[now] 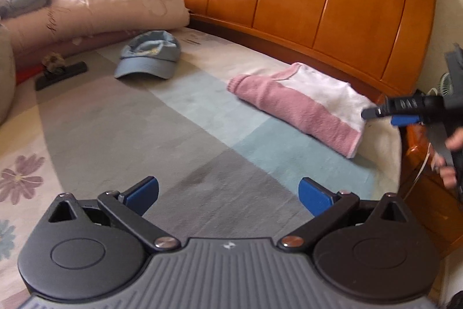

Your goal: Fold clothes

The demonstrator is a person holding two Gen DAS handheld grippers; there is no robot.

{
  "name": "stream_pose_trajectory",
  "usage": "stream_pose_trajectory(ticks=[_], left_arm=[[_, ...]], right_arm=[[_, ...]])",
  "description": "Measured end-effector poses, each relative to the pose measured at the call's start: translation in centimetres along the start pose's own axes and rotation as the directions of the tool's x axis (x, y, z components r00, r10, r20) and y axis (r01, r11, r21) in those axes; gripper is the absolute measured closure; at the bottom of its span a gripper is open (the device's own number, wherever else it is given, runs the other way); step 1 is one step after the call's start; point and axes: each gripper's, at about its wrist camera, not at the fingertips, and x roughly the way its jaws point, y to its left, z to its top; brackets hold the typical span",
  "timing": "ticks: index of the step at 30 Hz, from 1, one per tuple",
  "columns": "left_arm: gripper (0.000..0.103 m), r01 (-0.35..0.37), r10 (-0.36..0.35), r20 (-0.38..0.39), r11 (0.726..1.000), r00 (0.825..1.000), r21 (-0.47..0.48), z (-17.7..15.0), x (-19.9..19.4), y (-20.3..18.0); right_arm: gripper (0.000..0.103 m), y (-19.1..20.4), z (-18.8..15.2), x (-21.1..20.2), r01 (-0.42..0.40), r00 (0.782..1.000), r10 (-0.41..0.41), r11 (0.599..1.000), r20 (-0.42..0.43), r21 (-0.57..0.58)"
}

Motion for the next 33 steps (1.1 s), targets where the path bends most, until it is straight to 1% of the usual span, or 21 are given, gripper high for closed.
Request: stream_pose_trajectory(ticks=[2, 6, 11, 14, 18, 20, 26, 28, 30, 33], left_arm=[[0.001, 0.019, -0.019, -0.010, 1.000, 1.000, 0.002, 0.6, 0.5, -0.4], [0.001, 0.053, -0.053, 0.004, 0.998, 0.999, 0.041, 1.5, 0.8, -1.5], [0.001, 0.030, -0.028, -0.024, 0.994, 0.999, 0.109, 2.7, 1.9, -3.2], [0.001, 0.053, -0.049, -0.039, 0.991, 0.998, 0.123, 3.3, 2.4, -4.2], [0.001, 0.047, -0.037, -0.069, 0.988, 0.997, 0.145, 4.2, 3.4, -5.8], [0.001, 0.045, -0.032, -0.084, 0.986, 0.996, 0.158, 4.7, 3.9, -6.7], [0.001, 0.104, -0.092, -0.099, 0.987, 0.991, 0.122, 5.8, 4.2, -8.5], [0.001, 0.097, -0.087, -0.083, 0.987, 0.993, 0.127, 5.9, 4.0, -9.1], [0.001, 0.080, -0.070, -0.082, 0.988, 0.994, 0.133, 6.1, 4.2, -9.7], [0.001, 0.074, -0.064, -0.087, 0.991, 0.994, 0.114, 6.3, 4.5, -10.2]], right_arm=[[0.000, 0.6, -1.0, -1.1, 0.010, 1.000, -0.010, 1.000, -0.016, 0.009], [0.000, 1.9, -2.9, -2.8, 0.032, 0.998, -0.031, 0.999, -0.046, 0.018], [0.000, 3.5, -4.4, -4.1, 0.062, 0.995, -0.061, 0.998, -0.084, 0.004], [0.000, 4.2, -4.8, -4.4, 0.079, 0.992, -0.078, 0.997, -0.100, 0.008], [0.000, 4.5, -5.2, -5.0, 0.081, 0.991, -0.079, 0.996, -0.113, 0.022], [0.000, 4.4, -5.2, -5.3, 0.087, 0.990, -0.084, 0.996, -0.112, 0.024], [0.000, 3.1, -5.1, -5.5, 0.081, 0.992, -0.076, 0.996, -0.105, 0.037], [0.000, 2.5, -4.9, -5.5, 0.078, 0.992, -0.074, 0.996, -0.101, 0.037], [0.000, 2.0, -4.7, -5.5, 0.074, 0.993, -0.071, 0.997, -0.096, 0.034], [0.000, 1.3, -4.4, -5.5, 0.068, 0.994, -0.065, 0.997, -0.090, 0.028]])
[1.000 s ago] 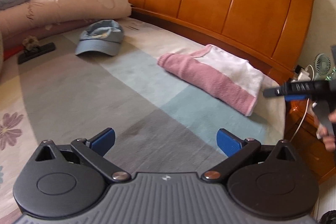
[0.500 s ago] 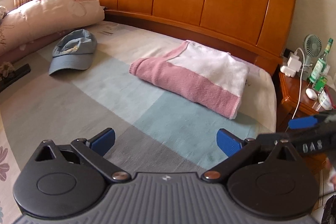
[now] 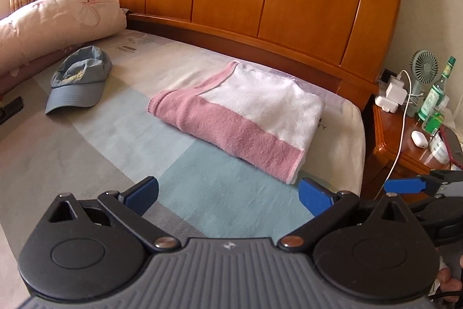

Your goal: Fold clothes

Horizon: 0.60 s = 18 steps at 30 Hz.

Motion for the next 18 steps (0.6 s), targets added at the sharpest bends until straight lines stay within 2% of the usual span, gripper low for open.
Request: stream_pose_trajectory(ticks=[5, 9, 12, 18], left_arm=[[0.001, -0.029, 0.028, -0.012, 0.999, 1.000, -0.042, 0.4, 0.6, -0.6], [0.001, -0.058, 0.061, 0.043, 0.995, 0.997, -0.076, 0.7, 0.4, -1.0], [0.001, -0.050, 0.054, 0.064, 0.996, 0.997, -0.073, 1.1, 0.3, -1.4], [0.001, -0.039, 0.042, 0.033, 0.996, 0.999, -0.080, 1.3, 1.1, -1.9]], right_arm=[[0.000, -1.0, 0.4, 0.2, -0.013, 1.000, 0.013, 1.000, 0.007, -0.014], [0.000, -1.8, 0.6, 0.4, -0.025, 1.000, 0.026, 1.000, 0.007, -0.018], [0.000, -2.4, 0.7, 0.5, -0.033, 0.999, 0.033, 0.999, 0.002, -0.014], [0.000, -3.1, 0.8, 0.5, -0.035, 0.999, 0.035, 0.999, 0.007, -0.005]])
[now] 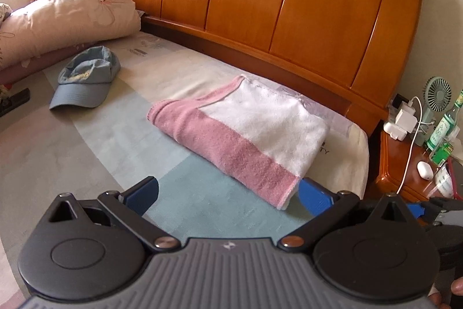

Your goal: Fold clothes

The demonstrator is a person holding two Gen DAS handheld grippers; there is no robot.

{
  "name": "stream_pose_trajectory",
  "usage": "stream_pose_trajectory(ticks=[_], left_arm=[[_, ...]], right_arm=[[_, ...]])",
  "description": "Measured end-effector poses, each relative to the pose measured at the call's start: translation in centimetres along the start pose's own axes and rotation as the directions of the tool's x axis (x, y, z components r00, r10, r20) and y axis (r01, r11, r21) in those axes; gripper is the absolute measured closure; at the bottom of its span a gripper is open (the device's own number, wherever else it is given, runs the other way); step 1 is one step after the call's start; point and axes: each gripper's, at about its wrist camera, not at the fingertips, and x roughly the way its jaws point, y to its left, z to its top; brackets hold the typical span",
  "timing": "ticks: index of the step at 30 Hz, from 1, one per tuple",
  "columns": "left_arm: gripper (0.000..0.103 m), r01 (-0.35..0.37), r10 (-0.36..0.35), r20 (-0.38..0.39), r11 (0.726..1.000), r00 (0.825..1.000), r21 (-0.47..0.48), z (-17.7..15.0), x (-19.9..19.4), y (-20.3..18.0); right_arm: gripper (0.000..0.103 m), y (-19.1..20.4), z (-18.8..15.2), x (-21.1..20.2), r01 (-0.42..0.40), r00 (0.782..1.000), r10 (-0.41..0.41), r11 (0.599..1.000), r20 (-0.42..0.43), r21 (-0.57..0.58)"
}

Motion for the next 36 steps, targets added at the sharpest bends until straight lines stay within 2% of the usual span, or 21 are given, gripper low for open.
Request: stream_pose_trajectory(ticks=[7, 11, 18, 36], left_arm=[[0.001, -0.016, 0.017, -0.058, 1.000, 0.998, 0.017, -0.3, 0.7, -0.4], [0.001, -0.074, 0.081, -0.127, 0.996, 0.989, 0.054, -0.5, 1.3, -0.9], [0.001, -0.074, 0.084, -0.117, 0.994, 0.990, 0.083, -0.5, 0.8, -1.1], [0.001, -0.073, 0.082, -0.123, 0.994, 0.989, 0.076, -0.5, 1.4, -0.8]], right_arm=[[0.000, -0.4, 0.1, 0.3, 0.005, 1.000, -0.005, 1.000, -0.007, 0.009], [0.000, -0.3, 0.1, 0.6, 0.026, 0.999, -0.026, 1.000, -0.029, 0.005], [0.000, 0.1, 0.2, 0.8, 0.033, 0.999, -0.033, 0.999, -0.031, -0.004], [0.000, 0.1, 0.2, 1.2, 0.039, 0.998, -0.039, 0.999, -0.041, -0.002]])
